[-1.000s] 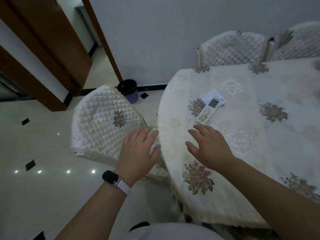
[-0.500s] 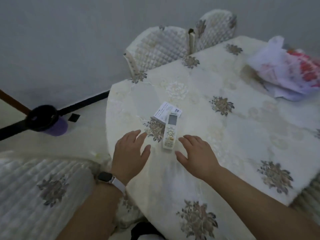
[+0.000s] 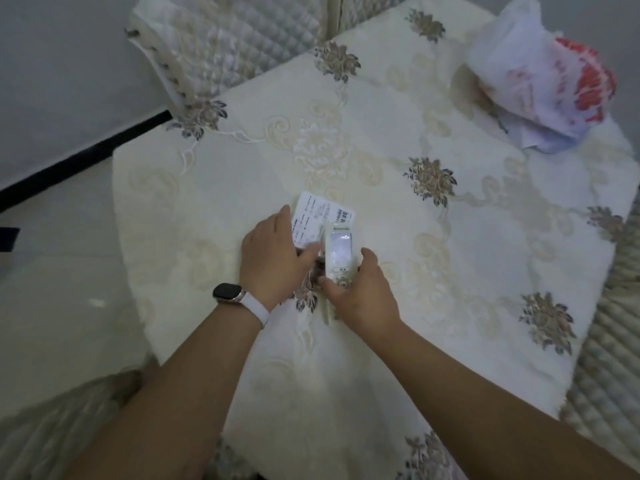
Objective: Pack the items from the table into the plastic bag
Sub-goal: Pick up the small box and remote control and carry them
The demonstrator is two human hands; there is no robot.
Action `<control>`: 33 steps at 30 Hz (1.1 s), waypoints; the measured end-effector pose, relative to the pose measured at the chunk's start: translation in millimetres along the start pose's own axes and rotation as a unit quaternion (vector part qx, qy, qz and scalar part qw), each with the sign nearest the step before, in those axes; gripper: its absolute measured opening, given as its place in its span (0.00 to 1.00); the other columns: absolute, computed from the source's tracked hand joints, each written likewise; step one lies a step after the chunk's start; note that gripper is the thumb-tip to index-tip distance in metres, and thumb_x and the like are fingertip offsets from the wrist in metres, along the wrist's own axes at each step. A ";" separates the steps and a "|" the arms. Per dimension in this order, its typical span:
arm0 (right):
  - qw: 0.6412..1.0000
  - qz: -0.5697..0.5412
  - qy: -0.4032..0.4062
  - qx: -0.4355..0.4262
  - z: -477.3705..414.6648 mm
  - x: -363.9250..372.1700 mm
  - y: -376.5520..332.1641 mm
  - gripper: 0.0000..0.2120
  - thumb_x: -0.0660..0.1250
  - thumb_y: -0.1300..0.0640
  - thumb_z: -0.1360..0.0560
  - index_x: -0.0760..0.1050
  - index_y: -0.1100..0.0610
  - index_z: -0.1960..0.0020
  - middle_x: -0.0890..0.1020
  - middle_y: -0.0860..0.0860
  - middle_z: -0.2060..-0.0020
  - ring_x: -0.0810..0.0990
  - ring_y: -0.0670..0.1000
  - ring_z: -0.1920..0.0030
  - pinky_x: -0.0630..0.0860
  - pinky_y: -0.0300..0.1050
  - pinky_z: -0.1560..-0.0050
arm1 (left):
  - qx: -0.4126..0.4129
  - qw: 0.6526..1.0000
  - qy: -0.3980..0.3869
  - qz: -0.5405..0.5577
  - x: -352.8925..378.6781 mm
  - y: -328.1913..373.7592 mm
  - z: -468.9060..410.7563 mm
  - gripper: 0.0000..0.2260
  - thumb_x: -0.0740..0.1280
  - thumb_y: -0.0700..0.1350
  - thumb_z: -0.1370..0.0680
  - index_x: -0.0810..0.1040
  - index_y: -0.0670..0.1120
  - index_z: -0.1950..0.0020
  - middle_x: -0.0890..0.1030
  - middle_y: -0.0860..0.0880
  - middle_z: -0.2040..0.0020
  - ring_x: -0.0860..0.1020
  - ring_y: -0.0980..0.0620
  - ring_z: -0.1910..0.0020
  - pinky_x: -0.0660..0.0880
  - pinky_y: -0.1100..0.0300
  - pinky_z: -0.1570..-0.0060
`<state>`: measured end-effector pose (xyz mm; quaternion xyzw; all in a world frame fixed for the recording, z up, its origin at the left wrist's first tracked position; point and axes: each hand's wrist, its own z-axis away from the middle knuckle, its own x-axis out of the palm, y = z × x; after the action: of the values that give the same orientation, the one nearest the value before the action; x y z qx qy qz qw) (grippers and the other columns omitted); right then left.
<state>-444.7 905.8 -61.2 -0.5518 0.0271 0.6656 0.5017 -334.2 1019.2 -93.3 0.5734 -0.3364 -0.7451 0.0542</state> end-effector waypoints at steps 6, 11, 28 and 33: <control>0.997 -0.061 0.025 0.052 -6.2 0.9 1.7 0.24 0.74 0.47 0.31 0.62 0.48 0.45 0.77 0.44 0.58 0.78 0.44 0.61 0.76 0.45 0.62 | -0.007 1.000 0.003 -0.024 10.1 10.9 -18.3 0.46 0.67 0.69 0.30 0.59 0.43 0.22 0.72 0.44 0.29 0.68 0.43 0.31 0.65 0.46 0.33; 0.987 -0.113 0.030 0.109 10.6 -23.4 25.8 0.15 0.71 0.55 0.28 0.70 0.53 0.44 0.79 0.45 0.58 0.80 0.45 0.61 0.79 0.42 0.62 | -0.016 0.998 -0.057 -0.030 9.5 31.8 -26.7 0.51 0.72 0.64 0.30 0.49 0.42 0.20 0.68 0.42 0.27 0.66 0.41 0.29 0.63 0.45 0.33; 0.981 -0.128 0.058 0.137 58.6 -69.4 59.6 0.10 0.69 0.54 0.27 0.70 0.52 0.48 0.79 0.46 0.58 0.79 0.46 0.60 0.75 0.46 0.61 | -0.023 0.972 -0.180 -0.151 24.7 81.6 -17.2 0.49 0.71 0.74 0.38 0.64 0.40 0.31 0.67 0.42 0.34 0.66 0.42 0.34 0.69 0.47 0.40; 0.978 -0.131 0.065 0.150 76.3 -76.7 76.3 0.10 0.69 0.54 0.26 0.70 0.52 0.49 0.79 0.47 0.58 0.79 0.48 0.60 0.75 0.45 0.62 | 0.025 0.976 -0.157 -0.146 24.1 94.1 -9.7 0.42 0.76 0.66 0.36 0.65 0.41 0.35 0.73 0.42 0.38 0.73 0.41 0.39 0.71 0.49 0.46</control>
<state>-560.6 864.2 -12.5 -0.5113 0.0873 0.5451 0.6587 -362.4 931.5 -61.1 0.4929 -0.2718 -0.8174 -0.1225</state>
